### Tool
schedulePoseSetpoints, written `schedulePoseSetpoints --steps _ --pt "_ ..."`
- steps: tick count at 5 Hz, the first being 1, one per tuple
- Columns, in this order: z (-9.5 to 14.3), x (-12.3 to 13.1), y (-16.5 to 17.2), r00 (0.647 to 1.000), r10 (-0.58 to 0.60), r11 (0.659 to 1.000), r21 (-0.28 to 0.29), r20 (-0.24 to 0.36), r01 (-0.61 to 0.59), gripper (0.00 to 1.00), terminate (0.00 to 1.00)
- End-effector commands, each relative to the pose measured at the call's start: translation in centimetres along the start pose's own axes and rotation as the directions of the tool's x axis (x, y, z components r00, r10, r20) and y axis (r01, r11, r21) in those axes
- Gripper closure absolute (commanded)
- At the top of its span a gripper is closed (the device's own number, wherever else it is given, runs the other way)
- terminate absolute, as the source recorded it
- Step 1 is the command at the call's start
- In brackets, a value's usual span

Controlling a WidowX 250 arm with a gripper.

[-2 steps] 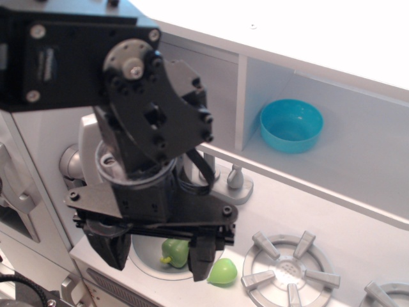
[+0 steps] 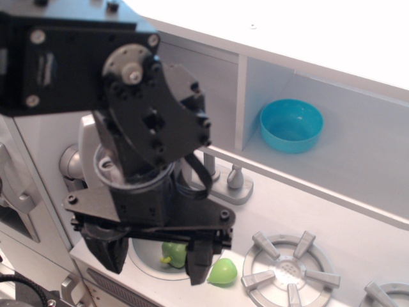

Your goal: Close microwave

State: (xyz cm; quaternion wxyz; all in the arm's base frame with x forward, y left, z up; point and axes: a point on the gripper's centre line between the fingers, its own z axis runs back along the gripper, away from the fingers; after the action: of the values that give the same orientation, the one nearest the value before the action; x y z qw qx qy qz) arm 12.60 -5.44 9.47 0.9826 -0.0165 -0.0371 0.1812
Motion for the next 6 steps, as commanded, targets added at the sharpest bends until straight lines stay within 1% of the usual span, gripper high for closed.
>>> schedulePoseSetpoints --steps 1,2,3,4,5,6 --pt "-0.4 2.8 5.1 1.0 0.014 0.995 -0.103 0.016 -0.013 0.0 0.0" --pt "-1.3 4.9 7.8 0.995 0.087 0.993 -0.081 0.041 -0.083 0.0 0.0" --pt "-2.1 6.4 9.5 0.988 0.138 0.99 -0.048 0.064 -0.135 0.0 0.0" --pt "-1.6 7.0 11.0 0.982 0.172 0.985 -0.017 0.075 -0.171 0.0 0.0" --pt "-1.0 7.9 12.4 0.967 0.243 0.969 0.022 0.08 -0.245 0.0 0.0" --pt "-0.7 8.8 12.7 0.95 0.294 0.954 0.03 0.1 -0.299 0.0 0.0"
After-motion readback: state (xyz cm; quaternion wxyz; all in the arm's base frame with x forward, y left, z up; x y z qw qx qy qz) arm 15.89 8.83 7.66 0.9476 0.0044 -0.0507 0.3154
